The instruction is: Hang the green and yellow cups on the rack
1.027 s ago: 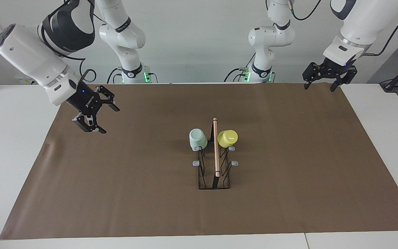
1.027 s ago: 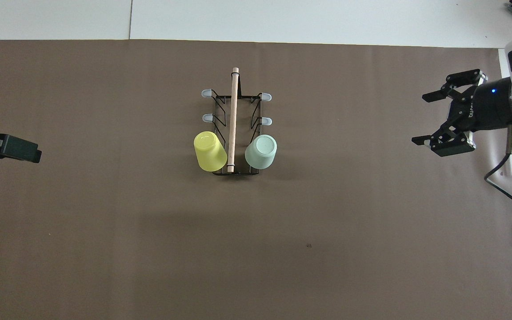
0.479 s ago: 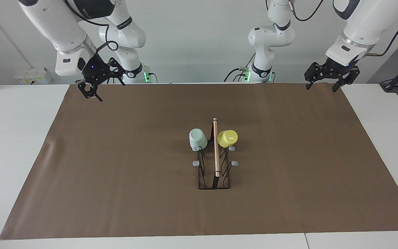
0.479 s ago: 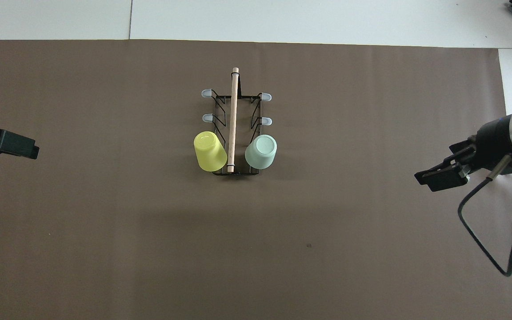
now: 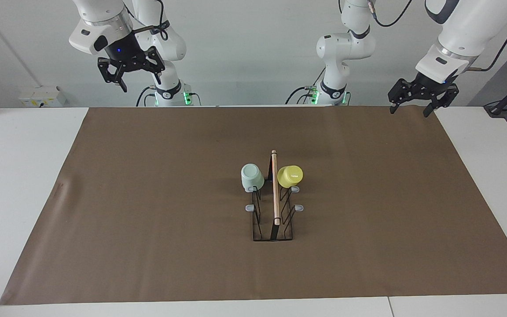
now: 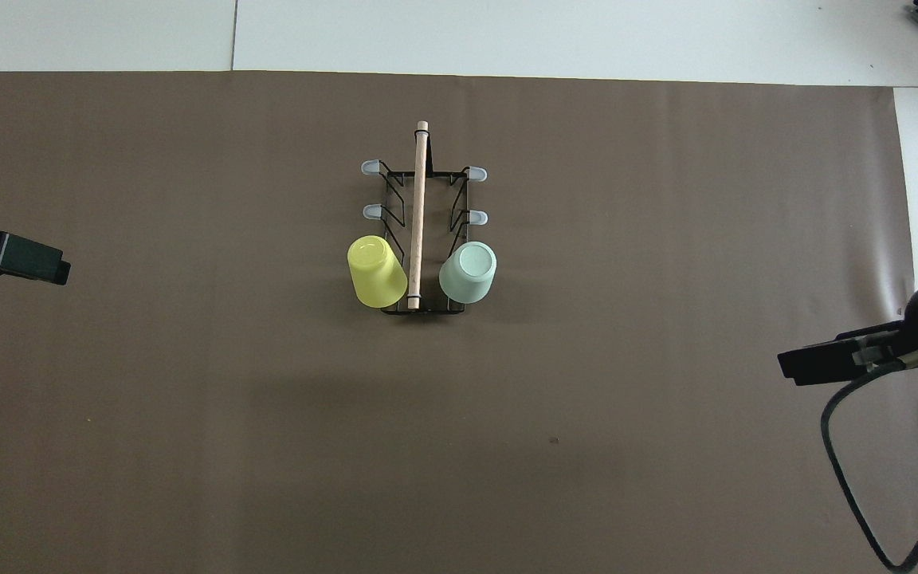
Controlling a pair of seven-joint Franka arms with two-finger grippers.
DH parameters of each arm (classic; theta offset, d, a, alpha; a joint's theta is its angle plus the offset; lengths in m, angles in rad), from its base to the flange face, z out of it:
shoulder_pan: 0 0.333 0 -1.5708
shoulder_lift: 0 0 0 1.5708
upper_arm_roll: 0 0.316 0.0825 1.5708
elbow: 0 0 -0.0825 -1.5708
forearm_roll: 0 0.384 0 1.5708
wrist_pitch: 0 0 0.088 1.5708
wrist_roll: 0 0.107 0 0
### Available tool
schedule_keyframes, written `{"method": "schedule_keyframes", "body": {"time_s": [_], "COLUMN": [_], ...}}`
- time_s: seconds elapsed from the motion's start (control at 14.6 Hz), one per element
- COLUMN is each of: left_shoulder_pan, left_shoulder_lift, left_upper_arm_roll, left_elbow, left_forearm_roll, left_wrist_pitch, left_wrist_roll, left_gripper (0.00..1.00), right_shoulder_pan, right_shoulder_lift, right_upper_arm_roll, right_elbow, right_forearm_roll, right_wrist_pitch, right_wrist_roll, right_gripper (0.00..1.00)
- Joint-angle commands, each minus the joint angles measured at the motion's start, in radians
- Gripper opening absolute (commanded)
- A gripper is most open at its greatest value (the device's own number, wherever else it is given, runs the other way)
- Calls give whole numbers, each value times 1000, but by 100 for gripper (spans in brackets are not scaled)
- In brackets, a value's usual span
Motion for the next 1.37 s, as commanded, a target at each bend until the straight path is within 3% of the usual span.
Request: {"method": "schedule_keyframes", "body": {"time_s": [0.0,0.27,0.34,0.41,0.55,0.68,1.03,1.3], "left_shoulder_pan": [10,10,10,13,19,19,13,13], "left_shoulder_lift": [2,-24,-28,-28,-28,-27,-28,-28], "left_upper_arm_roll": [-2,-1,-1,-1,-1,-1,-1,-1], "left_elbow": [11,-44,-48,-49,-45,-45,-48,-48], "left_forearm_roll": [-17,-17,-17,-16,-16,-16,-14,-14], "left_wrist_pitch": [-1,3,3,3,6,5,5,0], "left_wrist_roll": [15,15,14,12,-8,-28,-31,-31], "left_gripper": [100,100,100,100,100,100,100,100], "right_shoulder_pan": [-42,-46,-40,-22,146,289,300,332], "right_shoulder_lift": [-3,18,64,101,164,161,156,159], "right_upper_arm_roll": [-7,-10,-22,-66,-216,-351,-358,-375], "right_elbow": [-21,-53,-47,-34,32,39,23,22], "right_forearm_roll": [-1,-17,-21,-33,-76,-81,-93,-96], "right_wrist_pitch": [25,180,186,188,175,172,148,209], "right_wrist_roll": [2,5,5,5,23,113,175,114], "right_gripper": [100,100,100,100,100,100,100,100]}}
